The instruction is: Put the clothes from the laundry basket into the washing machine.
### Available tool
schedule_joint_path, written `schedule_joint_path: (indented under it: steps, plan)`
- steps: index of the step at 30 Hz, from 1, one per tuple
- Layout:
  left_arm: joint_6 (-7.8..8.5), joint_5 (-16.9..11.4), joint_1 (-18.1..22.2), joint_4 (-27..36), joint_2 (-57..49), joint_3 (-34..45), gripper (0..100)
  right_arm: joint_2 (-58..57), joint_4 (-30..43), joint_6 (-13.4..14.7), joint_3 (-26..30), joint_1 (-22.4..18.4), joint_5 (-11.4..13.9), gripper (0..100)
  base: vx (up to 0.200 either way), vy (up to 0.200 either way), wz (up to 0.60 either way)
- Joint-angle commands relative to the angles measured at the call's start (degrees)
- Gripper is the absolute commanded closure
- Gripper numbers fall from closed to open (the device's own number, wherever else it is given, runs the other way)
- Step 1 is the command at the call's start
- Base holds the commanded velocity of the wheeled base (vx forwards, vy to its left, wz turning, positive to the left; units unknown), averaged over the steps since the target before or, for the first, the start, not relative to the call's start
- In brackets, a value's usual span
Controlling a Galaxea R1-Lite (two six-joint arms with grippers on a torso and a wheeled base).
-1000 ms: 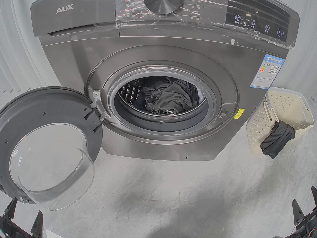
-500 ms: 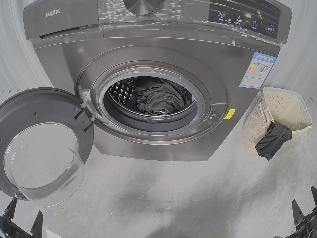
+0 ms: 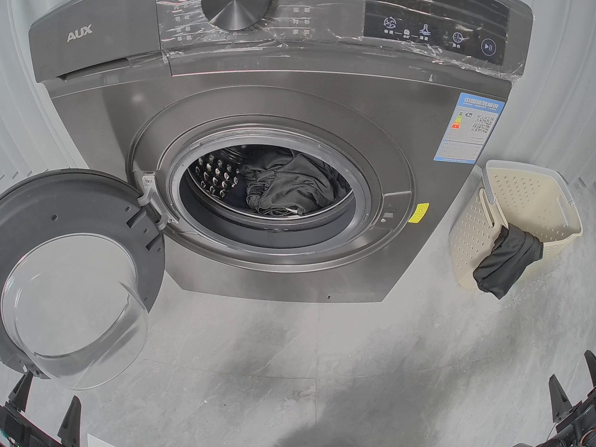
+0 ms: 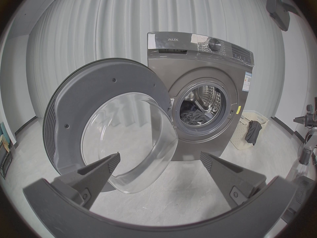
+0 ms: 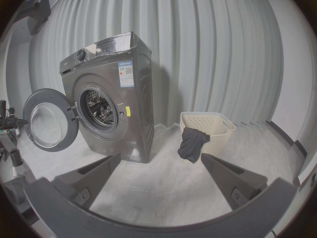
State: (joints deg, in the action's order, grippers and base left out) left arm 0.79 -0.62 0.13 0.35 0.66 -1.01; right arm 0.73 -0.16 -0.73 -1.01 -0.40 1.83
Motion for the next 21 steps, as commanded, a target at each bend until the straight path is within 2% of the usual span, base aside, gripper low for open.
schedule_joint_path:
  steps: [1, 8, 17, 21]
  plan:
    - [-0.09, 0.1, 0.0, 0.0, -0.4, 0.9, 0, -0.3, 0.0, 0.0, 1.0, 0.0, 0.0, 0, 0.0, -0.2, 0.0]
    - [-0.09, 0.1, 0.0, 0.0, -0.4, 0.9, 0, -0.3, 0.0, 0.0, 1.0, 0.1, 0.0, 0, 0.0, -0.2, 0.0]
    - [0.0, 0.1, 0.0, 0.0, -0.4, 0.9, 0, -0.3, 0.0, -0.1, 1.0, 0.0, 0.0, 0, 0.0, 0.0, 0.0]
    - [0.0, 0.1, 0.0, 0.0, -0.4, 0.9, 0, -0.3, 0.0, -0.1, 1.0, 0.1, 0.0, 0, 0.0, -0.2, 0.0]
